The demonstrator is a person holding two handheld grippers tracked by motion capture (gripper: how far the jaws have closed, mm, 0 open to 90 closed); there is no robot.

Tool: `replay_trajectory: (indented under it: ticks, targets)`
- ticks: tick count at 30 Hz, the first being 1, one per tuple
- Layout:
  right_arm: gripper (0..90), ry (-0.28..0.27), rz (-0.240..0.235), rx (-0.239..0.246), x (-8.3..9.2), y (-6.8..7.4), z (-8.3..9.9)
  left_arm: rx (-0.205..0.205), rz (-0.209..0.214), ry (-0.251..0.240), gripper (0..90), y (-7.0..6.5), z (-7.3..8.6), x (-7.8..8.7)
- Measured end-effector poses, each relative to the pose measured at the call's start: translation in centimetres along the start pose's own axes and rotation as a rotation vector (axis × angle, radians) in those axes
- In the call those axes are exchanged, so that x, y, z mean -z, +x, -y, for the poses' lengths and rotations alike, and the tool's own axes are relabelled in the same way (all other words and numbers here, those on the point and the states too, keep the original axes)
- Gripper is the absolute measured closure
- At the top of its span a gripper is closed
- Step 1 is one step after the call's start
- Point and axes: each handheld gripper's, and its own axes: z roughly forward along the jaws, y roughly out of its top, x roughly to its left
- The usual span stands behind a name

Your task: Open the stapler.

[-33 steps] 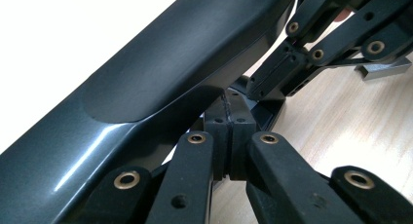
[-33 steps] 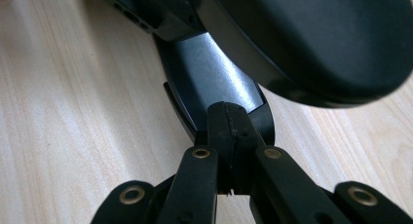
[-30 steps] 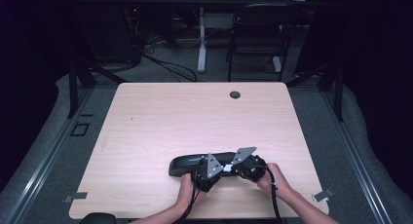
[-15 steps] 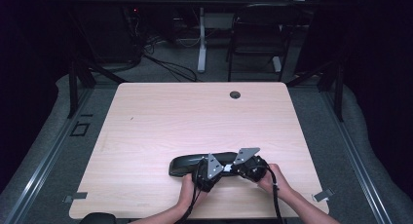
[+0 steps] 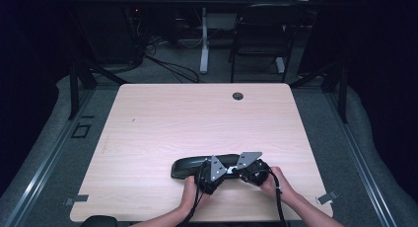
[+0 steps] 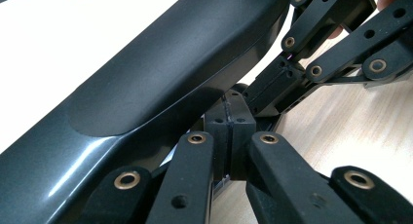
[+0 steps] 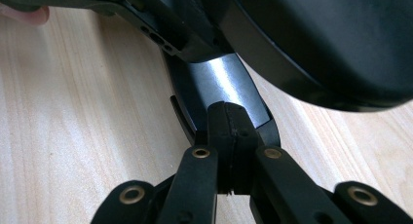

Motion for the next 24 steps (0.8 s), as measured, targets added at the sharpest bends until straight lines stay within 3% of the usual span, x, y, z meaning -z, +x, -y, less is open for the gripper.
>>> replay_trajectory:
  ticks: [5,11,24]
  targets:
    - [90.0,0.003,-0.017,-0.029,0.01,-0.32,0.01,-0.005,-0.001,-0.002,90.0,-0.04,0.0,0.0]
    - [90.0,-0.005,-0.021,-0.028,0.01,-0.42,0.11,-0.021,-0.019,-0.003,90.0,-0.18,0.0,0.06]
    - [90.0,-0.014,-0.022,-0.037,0.04,-0.41,0.28,-0.015,-0.025,-0.008,90.0,-0.27,0.02,0.06]
